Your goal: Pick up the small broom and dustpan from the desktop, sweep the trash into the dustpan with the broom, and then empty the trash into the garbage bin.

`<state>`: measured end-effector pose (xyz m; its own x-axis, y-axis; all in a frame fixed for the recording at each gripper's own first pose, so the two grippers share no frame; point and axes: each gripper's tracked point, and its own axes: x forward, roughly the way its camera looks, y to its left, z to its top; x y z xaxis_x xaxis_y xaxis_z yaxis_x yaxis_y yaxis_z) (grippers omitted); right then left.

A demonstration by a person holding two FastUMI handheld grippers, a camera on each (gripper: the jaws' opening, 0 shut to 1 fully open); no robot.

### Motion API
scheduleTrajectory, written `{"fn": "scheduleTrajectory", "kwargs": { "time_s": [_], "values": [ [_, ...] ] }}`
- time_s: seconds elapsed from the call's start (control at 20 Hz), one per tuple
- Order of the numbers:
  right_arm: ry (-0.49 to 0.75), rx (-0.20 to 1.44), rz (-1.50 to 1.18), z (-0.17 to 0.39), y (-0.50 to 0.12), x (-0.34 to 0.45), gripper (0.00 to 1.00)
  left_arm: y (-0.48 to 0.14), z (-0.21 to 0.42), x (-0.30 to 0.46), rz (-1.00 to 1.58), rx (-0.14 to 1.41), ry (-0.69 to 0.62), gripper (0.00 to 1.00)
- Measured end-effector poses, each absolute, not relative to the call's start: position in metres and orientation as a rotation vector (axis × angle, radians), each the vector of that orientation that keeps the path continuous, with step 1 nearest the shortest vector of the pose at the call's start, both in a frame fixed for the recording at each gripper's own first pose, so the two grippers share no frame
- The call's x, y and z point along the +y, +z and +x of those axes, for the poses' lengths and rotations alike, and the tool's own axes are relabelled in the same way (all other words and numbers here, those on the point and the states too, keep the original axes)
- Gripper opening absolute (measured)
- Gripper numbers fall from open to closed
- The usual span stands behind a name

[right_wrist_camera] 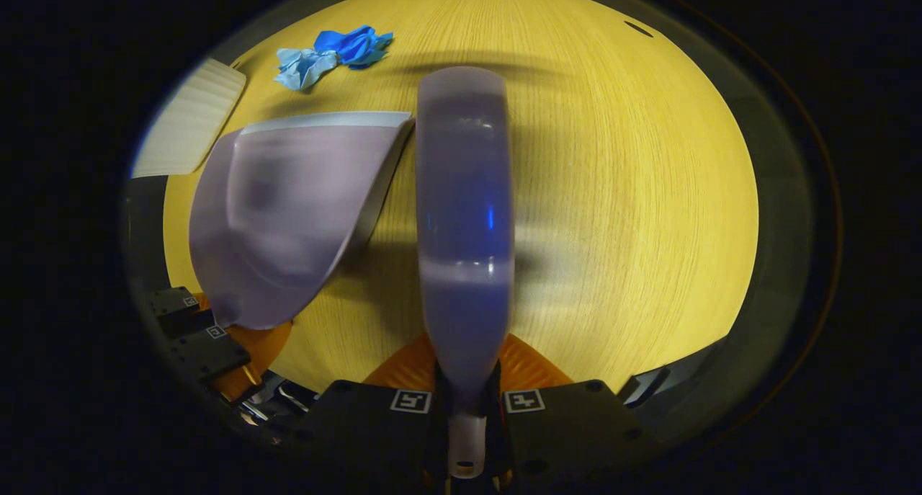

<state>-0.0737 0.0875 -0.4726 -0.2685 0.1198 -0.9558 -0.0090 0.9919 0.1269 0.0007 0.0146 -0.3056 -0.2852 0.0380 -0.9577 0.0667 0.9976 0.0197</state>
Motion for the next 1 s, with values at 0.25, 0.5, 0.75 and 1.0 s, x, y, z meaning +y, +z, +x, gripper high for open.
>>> {"fn": "scheduleTrajectory", "kwargs": {
  "time_s": [0.25, 0.5, 0.75, 1.0],
  "values": [
    [0.225, 1.775, 0.046, -0.065, -0.470, 0.069, 0.19, -0.302, -0.004, 0.022, 0.050, 1.857, -0.057, 0.25],
    [0.161, 1.645, 0.005, 0.012, -0.462, 0.019, 0.19, -0.285, -0.011, 0.055, 0.115, 1.848, -0.059, 0.25],
    [0.220, 1.546, -0.209, 0.122, -0.460, -0.011, 0.19, -0.279, -0.001, 0.095, 0.344, 1.793, -0.116, 0.27],
    [0.427, 1.501, -0.393, 0.195, -0.475, 0.036, 0.18, -0.290, 0.002, 0.103, 0.409, 1.804, -0.176, 0.25]
  ]
}}
